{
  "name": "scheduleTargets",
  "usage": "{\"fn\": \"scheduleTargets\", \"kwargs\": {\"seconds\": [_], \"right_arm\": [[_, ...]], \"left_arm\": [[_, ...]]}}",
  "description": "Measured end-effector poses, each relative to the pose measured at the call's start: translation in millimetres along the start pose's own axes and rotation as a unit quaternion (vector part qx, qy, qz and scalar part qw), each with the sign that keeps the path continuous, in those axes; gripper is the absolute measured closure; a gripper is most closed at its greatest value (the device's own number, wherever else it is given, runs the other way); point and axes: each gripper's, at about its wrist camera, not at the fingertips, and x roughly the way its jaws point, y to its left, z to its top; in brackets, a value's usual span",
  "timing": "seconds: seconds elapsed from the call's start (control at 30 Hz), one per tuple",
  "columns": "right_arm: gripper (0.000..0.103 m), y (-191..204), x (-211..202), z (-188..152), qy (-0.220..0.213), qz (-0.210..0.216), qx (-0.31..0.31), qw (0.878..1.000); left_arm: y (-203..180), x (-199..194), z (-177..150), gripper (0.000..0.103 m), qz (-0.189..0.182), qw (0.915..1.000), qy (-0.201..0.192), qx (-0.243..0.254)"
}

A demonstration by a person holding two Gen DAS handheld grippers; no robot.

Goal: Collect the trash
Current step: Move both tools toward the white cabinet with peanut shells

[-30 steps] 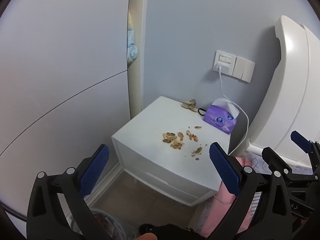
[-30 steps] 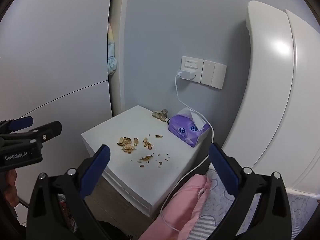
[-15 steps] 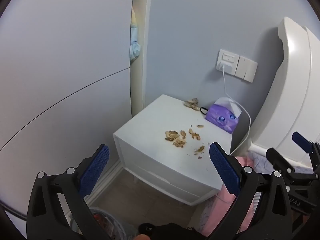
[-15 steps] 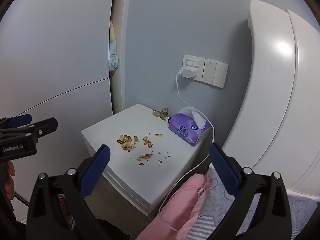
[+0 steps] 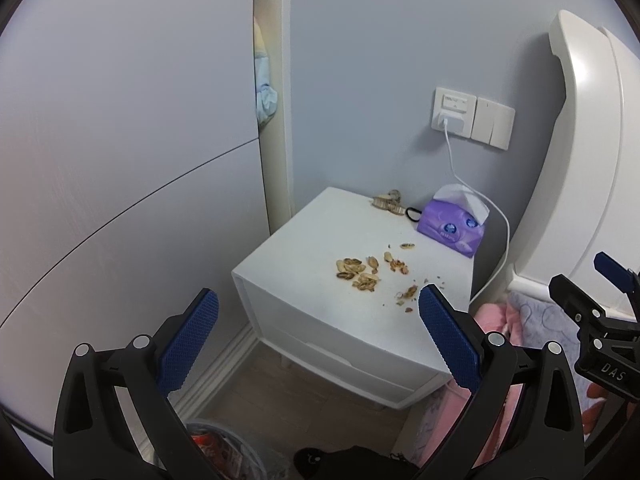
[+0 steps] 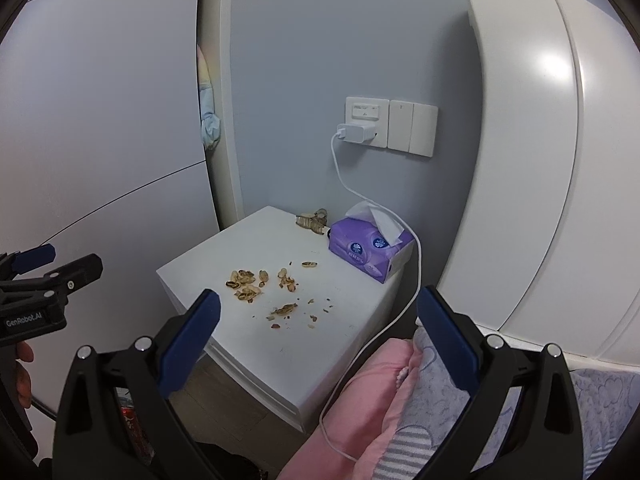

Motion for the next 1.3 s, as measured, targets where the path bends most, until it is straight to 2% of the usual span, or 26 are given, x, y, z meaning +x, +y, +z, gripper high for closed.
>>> {"fn": "scheduleTargets", "kwargs": {"seconds": [0.07,0.2,0.5,0.63,0.83,1.13,1.3], "right_arm": [[0.007,1.4,-5.2,-2.2,-0.013,-0.003,-0.004,1.000],[0.007,8.7,-9.0,0.7,-0.007,0.007,-0.017,1.000],[0.007,29.0,-32.2,1.3,-0.021,0.037,-0.061,0.997],[0.007,34.3,-40.0,1.0,-0.022,0.047,-0.064,0.997],[0.007,30.9,-48.4,3.0,-0.017,0.051,-0.051,0.997],[0.007,28.4,-59.9,-2.2,-0.023,0.037,-0.052,0.998],[0.007,22.8,-48.5,-6.0,-0.005,0.030,-0.054,0.998]], "left_arm": [[-0.5,-2.4,0.3,0.006,-0.003,1.0000,-0.003,-0.003],[1.6,-9.4,-1.3,0.006,-0.002,0.9999,-0.011,-0.013],[3.1,-30.5,3.6,0.006,0.018,0.9994,-0.025,-0.014],[10.7,-43.7,4.3,0.006,0.005,0.9993,-0.031,-0.022],[21.1,-61.7,-2.5,0.006,0.014,0.9985,-0.042,-0.034],[20.1,-69.5,-12.7,0.006,0.020,0.9989,-0.040,-0.015],[7.6,-59.9,-15.1,0.006,0.011,0.9986,-0.047,0.022]]}}
